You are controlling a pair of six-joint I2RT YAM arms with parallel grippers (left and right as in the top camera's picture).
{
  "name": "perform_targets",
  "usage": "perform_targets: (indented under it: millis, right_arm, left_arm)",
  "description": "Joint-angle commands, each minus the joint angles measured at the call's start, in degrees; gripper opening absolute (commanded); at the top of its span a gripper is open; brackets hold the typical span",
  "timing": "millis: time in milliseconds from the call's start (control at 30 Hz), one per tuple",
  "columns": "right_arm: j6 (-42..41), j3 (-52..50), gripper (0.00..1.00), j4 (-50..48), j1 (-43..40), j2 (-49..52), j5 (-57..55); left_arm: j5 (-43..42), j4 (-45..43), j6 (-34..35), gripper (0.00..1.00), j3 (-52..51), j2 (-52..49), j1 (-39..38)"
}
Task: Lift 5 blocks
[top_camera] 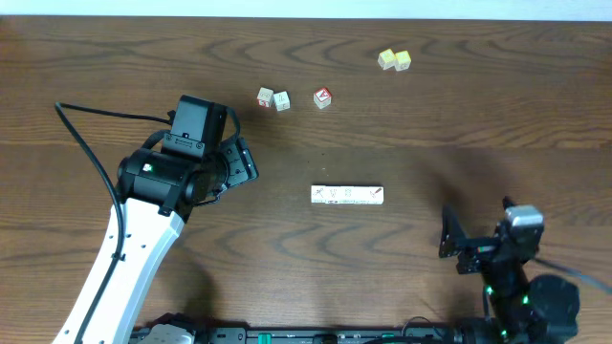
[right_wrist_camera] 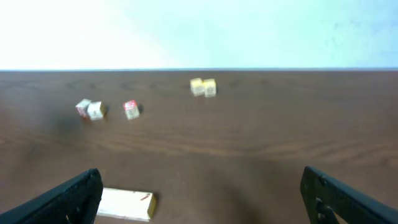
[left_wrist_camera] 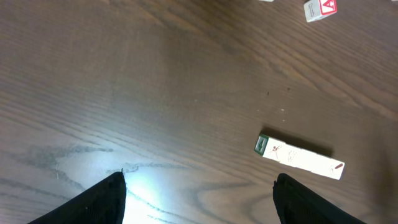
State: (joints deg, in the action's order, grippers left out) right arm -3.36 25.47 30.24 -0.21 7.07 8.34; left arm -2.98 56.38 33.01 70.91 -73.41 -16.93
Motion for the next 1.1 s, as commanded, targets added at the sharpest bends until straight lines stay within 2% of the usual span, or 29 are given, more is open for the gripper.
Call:
perform_targets:
  millis: [0, 700, 1067]
  right_arm:
    - [2.16, -3.65, 0.99, -2.45, -0.46, -5.16, -1.27]
    - [1.09, -24.61, 0.99, -30.53, -0.44, -6.8, -1.42]
    - [0.68, -25.18, 0.99, -26.16, 0.04, -6.8, -3.82]
  left_arm:
    - [0.68, 0.15, -0.13, 0.76, 0.9, 0.0, 0.26]
    - [0.68, 0.13, -0.13, 0.77, 0.9, 0.0, 0.26]
    - [0.68, 0.15, -0.13, 0.76, 0.9, 0.0, 0.26]
